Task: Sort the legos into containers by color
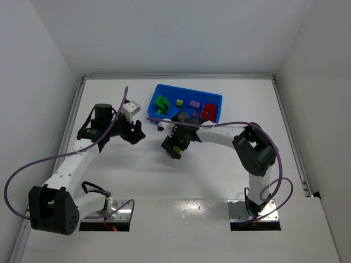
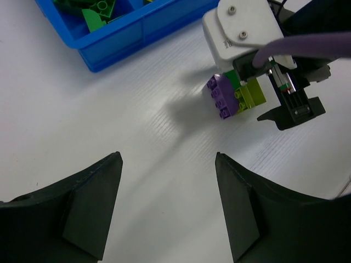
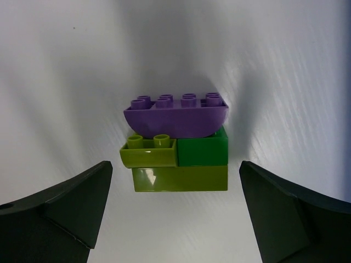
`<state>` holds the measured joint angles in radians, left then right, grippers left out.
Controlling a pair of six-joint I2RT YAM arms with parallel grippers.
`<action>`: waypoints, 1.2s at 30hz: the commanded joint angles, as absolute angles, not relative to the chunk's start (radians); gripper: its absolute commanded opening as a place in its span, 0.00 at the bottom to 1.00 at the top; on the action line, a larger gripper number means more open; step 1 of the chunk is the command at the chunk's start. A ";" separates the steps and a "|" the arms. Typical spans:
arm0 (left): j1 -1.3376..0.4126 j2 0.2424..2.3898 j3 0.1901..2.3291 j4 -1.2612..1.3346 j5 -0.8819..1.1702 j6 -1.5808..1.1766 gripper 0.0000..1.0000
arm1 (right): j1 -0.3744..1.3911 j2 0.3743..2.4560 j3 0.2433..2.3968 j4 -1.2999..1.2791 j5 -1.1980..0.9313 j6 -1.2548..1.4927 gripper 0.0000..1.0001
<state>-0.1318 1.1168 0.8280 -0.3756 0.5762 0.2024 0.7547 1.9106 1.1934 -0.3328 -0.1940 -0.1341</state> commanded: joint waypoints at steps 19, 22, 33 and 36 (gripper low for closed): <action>-0.117 1.123 0.818 -0.333 0.607 0.216 0.75 | 0.776 1.928 1.137 -0.255 -0.152 -0.158 1.00; -0.117 1.123 0.818 -0.333 0.607 0.216 0.75 | 0.776 1.928 1.137 -0.245 -0.152 -0.158 0.94; -0.117 1.123 0.808 -0.333 0.607 0.216 0.75 | 0.758 1.928 1.137 -0.276 -0.152 -0.167 0.62; -0.107 1.123 0.808 -0.333 0.617 0.216 0.75 | 0.749 1.899 1.126 -0.285 -0.152 -0.176 0.54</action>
